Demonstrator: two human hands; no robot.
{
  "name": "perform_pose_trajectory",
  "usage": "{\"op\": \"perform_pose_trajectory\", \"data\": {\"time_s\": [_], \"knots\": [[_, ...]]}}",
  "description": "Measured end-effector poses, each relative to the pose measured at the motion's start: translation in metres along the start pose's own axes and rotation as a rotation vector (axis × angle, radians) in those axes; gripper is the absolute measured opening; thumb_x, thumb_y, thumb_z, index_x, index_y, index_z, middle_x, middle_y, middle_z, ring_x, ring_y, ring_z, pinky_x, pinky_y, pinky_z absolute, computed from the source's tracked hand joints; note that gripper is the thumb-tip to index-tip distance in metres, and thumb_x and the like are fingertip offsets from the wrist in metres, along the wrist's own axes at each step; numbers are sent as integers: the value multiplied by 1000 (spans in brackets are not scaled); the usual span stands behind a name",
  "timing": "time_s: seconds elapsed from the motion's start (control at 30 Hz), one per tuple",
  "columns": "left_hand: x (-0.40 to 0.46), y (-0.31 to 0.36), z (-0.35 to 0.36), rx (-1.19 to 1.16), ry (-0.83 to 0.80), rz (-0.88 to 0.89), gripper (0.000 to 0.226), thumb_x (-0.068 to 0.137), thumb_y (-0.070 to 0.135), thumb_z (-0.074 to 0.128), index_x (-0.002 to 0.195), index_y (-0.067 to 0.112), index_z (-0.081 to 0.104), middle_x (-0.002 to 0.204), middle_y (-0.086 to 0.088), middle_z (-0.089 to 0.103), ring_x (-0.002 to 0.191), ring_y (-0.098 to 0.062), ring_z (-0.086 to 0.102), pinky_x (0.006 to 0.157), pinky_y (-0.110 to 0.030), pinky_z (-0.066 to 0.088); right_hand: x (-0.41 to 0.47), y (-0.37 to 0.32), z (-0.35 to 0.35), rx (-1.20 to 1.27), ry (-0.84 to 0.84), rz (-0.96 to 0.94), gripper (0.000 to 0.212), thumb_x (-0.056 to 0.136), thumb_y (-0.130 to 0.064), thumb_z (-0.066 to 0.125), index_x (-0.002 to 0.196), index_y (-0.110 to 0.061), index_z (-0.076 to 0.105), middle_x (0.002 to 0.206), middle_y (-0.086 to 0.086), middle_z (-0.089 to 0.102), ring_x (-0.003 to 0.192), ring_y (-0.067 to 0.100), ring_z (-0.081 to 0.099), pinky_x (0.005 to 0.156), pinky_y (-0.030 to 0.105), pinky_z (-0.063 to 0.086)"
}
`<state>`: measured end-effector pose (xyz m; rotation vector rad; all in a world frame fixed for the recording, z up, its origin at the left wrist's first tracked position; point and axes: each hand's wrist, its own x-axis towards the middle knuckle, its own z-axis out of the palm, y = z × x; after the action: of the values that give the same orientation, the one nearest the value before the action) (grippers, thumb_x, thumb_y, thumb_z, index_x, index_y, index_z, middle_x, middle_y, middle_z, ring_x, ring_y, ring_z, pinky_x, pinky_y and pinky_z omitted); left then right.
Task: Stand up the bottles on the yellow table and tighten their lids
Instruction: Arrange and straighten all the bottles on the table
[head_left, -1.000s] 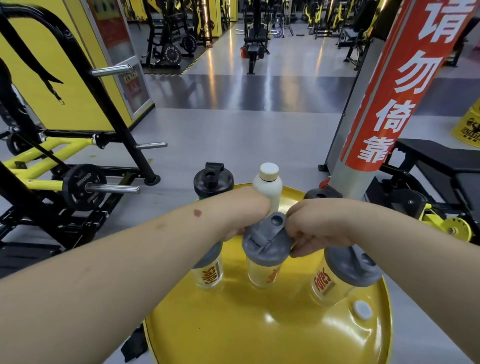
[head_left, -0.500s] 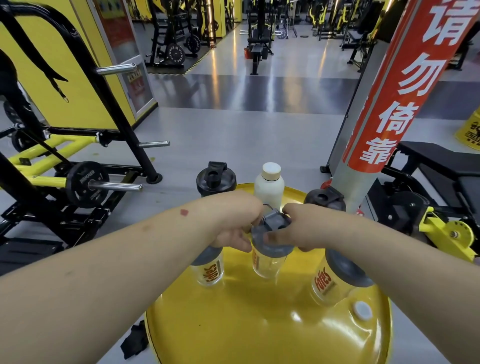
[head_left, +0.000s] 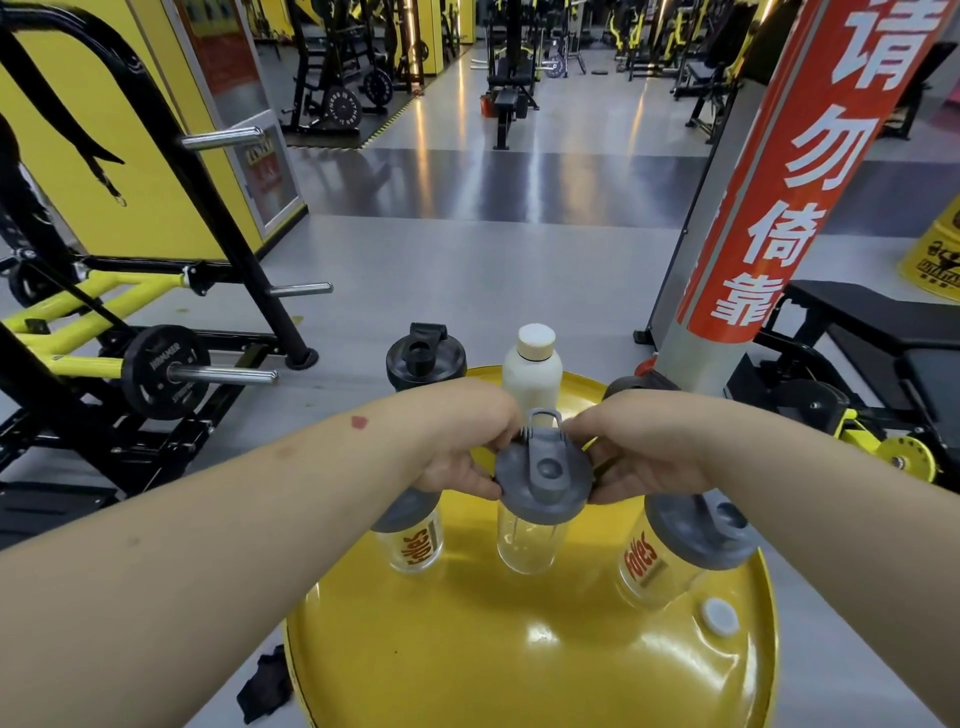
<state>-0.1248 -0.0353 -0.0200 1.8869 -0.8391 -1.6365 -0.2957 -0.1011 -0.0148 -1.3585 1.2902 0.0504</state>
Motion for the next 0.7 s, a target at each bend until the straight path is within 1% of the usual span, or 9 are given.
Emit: {"op": "perform_pose_trajectory", "data": {"time_s": [0.1,0.17,0.27,0.37,0.4,0.47,0.57,0.63,0.7], "knots": [[4,-12,-4,-54,-36,-76,48,102,-5,38,150,-2,41,131,-13,52,130,-39,57,96,-36,52,3,7,6,-124,34,-21,18,97,-22,66,105,-7,72,105,12,78,91,28,80,91,45,63],[6,-16,-3,-26,-73,-81,49,102,-5,37,151,-3,39,123,-12,58,126,-34,58,91,-31,51,4,10,9,-161,42,-28,15,95,-16,67,103,-5,73,100,12,79,88,27,80,90,45,64],[3,-11,-1,129,-23,2,43,100,-4,45,143,-3,52,115,-9,65,113,-27,63,101,-33,51,5,9,7,-228,60,-42,14,92,-14,68,100,-5,73,92,12,79,83,24,80,90,45,64],[-2,-12,2,282,61,121,32,89,8,67,121,7,69,116,-15,73,104,-29,73,89,-38,61,2,6,1,-468,149,-139,33,85,-23,67,117,-26,61,91,11,74,67,21,70,77,37,63],[-6,-14,3,365,42,157,30,83,18,74,113,12,72,106,-9,74,95,-23,73,84,-34,62,0,4,0,-498,148,-187,47,82,-27,68,127,-36,56,102,9,74,71,23,73,75,37,64],[-13,-16,5,551,38,209,35,73,37,83,100,19,71,86,-1,69,77,-17,64,73,-36,57,-8,-1,0,-598,78,-269,58,81,-40,73,134,-44,53,124,-7,68,95,18,75,88,38,63],[-15,-14,7,691,101,240,44,71,45,86,101,22,64,90,-2,71,75,-16,62,62,-29,48,-15,-6,1,-754,-58,-305,58,83,-52,74,137,-41,56,128,-12,67,114,18,67,101,39,56],[-15,-12,6,702,90,247,43,73,44,86,102,25,60,94,0,71,77,-15,63,62,-26,47,-13,-5,-2,-670,-126,-260,61,83,-43,78,140,-40,54,131,-8,66,117,20,67,102,39,57],[-14,-13,5,705,80,248,39,73,46,84,96,24,61,85,3,68,73,-15,61,62,-27,46,-7,-2,-3,-492,-166,-190,67,82,-24,78,144,-31,52,137,8,63,123,31,66,106,49,54]]}}
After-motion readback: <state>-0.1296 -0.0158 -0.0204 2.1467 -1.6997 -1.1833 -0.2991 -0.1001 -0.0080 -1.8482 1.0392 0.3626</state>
